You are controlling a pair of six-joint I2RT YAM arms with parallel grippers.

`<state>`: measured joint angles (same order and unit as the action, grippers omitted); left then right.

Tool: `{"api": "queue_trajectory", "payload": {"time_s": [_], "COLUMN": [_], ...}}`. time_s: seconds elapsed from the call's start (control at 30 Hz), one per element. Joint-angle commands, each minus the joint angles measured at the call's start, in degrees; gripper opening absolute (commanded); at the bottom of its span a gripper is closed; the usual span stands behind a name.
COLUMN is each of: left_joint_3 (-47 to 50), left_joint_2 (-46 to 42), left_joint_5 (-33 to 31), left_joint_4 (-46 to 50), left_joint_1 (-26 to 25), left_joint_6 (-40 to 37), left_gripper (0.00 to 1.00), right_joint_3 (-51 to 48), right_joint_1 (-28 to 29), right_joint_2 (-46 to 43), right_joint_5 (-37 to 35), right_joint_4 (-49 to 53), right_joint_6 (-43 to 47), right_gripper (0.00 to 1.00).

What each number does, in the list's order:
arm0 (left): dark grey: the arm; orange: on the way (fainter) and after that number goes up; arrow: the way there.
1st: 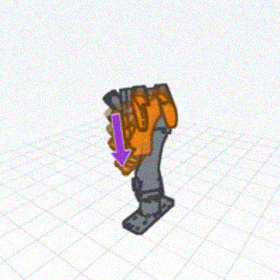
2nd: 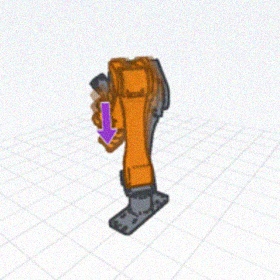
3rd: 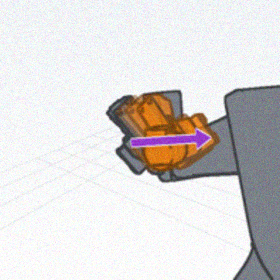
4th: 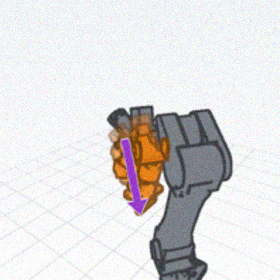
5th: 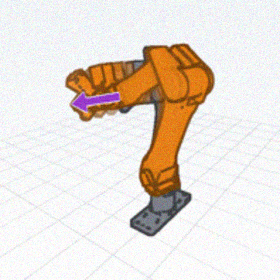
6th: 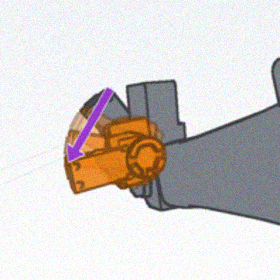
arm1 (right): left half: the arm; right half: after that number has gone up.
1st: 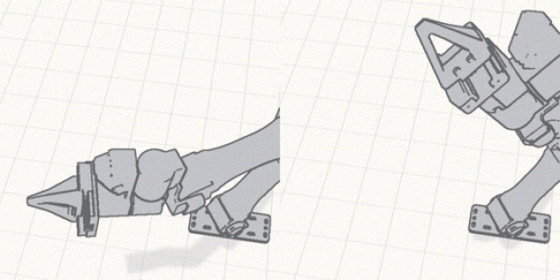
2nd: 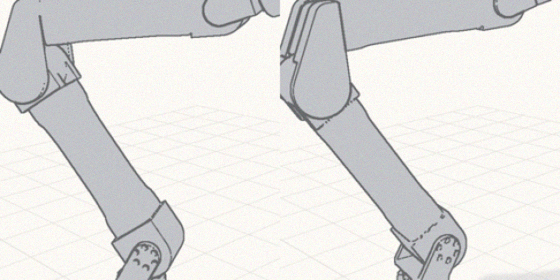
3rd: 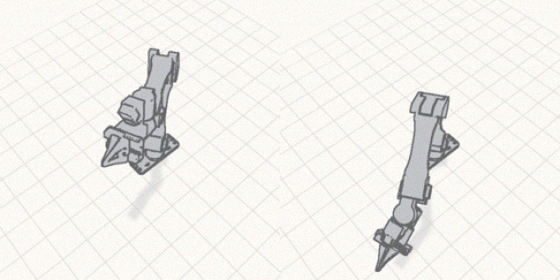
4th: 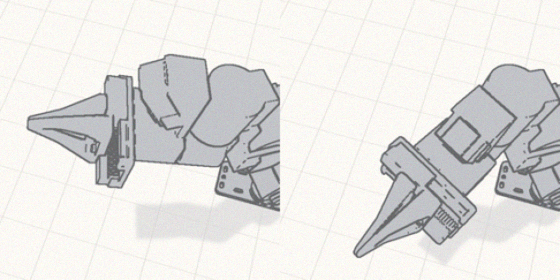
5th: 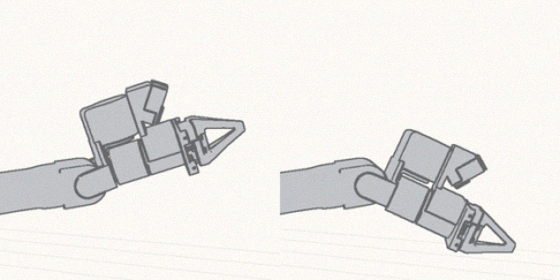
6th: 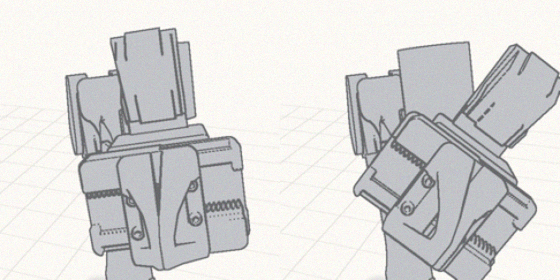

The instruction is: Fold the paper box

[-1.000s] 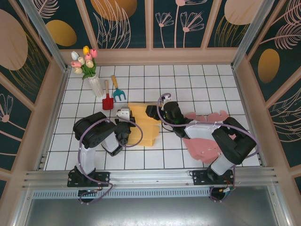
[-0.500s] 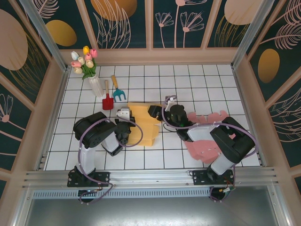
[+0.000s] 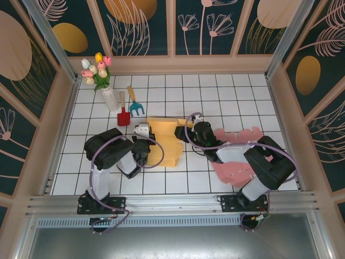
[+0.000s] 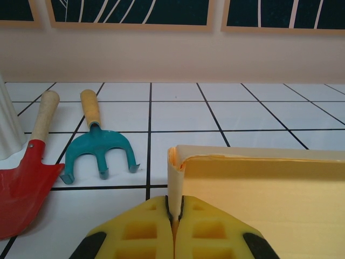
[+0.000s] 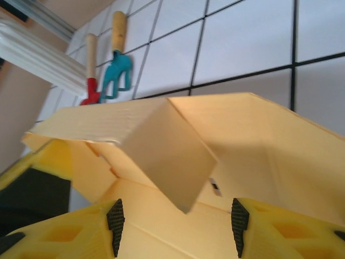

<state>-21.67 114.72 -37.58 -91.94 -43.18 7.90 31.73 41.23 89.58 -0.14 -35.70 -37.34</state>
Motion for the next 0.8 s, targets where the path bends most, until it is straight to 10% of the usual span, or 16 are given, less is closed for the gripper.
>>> {"api": "queue_trajectory", "payload": {"time_s": [0.0,0.77], "left_joint_3": [0.0,-0.6], "left_joint_2": [1.9,2.3], "left_joint_5": [1.3,1.4], "left_joint_4": [-4.9,-4.2], "left_joint_1": [-0.2,-0.4], "left_joint_6": [-0.2,-0.8], "left_gripper": [0.0,0.0], "right_joint_3": [0.6,2.9], "right_joint_1": [0.0,5.0], "right_joint_2": [-0.4,6.3], "right_joint_5": [-3.6,-0.9], "right_joint_4": [4.8,-2.3], "right_joint_6": [3.0,3.5], "right_gripper": [0.58,0.57]}}
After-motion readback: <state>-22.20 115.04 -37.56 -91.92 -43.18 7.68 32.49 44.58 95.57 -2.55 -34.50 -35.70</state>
